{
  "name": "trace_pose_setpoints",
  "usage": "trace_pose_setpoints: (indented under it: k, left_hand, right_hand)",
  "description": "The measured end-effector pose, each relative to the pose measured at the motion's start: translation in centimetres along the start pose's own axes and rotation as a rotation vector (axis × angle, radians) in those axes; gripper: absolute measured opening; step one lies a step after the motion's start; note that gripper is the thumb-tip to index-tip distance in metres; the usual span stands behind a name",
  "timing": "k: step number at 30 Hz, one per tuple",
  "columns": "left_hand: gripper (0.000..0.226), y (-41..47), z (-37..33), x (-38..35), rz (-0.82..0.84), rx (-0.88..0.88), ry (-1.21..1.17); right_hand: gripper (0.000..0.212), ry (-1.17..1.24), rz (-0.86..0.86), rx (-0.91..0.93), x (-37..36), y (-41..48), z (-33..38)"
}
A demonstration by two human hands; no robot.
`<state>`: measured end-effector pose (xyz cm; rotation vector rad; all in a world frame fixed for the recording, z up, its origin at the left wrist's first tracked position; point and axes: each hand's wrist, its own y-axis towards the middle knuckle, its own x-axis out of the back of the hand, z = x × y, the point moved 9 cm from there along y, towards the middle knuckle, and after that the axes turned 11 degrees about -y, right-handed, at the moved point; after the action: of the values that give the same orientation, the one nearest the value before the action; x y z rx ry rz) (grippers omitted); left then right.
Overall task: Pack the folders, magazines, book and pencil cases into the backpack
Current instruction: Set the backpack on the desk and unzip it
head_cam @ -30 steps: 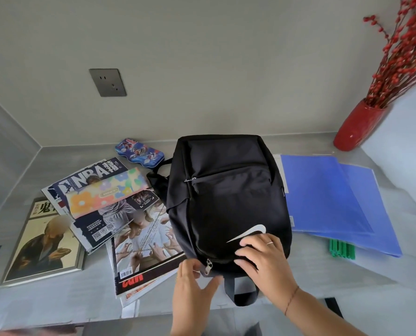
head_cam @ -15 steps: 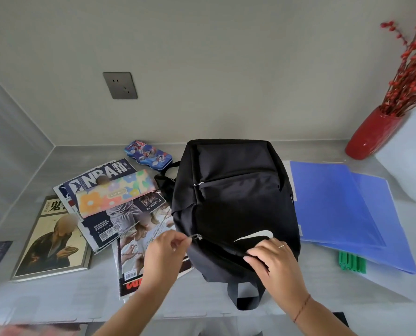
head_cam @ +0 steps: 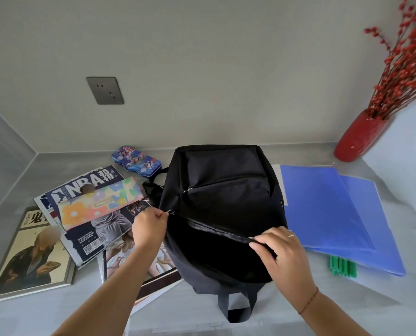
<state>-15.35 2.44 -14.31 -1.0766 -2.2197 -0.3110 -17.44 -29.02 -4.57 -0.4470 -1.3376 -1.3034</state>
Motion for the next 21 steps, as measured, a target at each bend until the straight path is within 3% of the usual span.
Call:
trace_pose_setpoints:
  k: [4, 8, 9, 12, 13, 15, 19, 21]
  left_hand:
    - [0.013, 0.9, -1.0, -2.3, 0.123, -0.019, 0.023]
    - [0.068, 0.1, -3.7, -5.4, 0.384, -0.279, 0.067]
    - [0.068, 0.0, -4.1, -6.0, 0.452, -0.298, 0.051]
    - [0.014, 0.8, -4.5, -5.9, 0.448, -0.196, -0.151]
    - [0.032, 1.6, -4.4, -5.6, 0.391, -0.154, -0.199]
    - [0.043, 2.8, -4.1, -5.2, 0.320, -0.059, -0.284]
    - [0.043, 4.6, -4.2, -5.6, 0.276, 0.047, -0.370]
    - [0.044, 5.3, -4.3, -6.1, 0.270, 0.050, -0.360]
  right_hand:
    - [0.010, 0.053, -0.011, -0.056, 0.8, 2.0, -1.1]
    - [0.011, 0.252, 0.021, -0.169, 1.4, 7.7, -3.0]
    - [0.011, 0.320, 0.059, -0.193, 1.1, 9.4, -3.3]
    - [0.006, 0.383, 0.190, -0.188, -0.3, 13.6, -3.6]
    - [0.006, 0.390, 0.232, -0.191, -0.8, 14.3, -3.8]
    - [0.025, 0.406, 0.296, -0.212, -1.7, 14.3, -4.7]
    - [0.083, 0.485, 0.535, -0.258, -4.3, 8.2, -8.3]
    - [0.097, 0.409, 0.657, -0.219, -6.0, 4.1, -9.6]
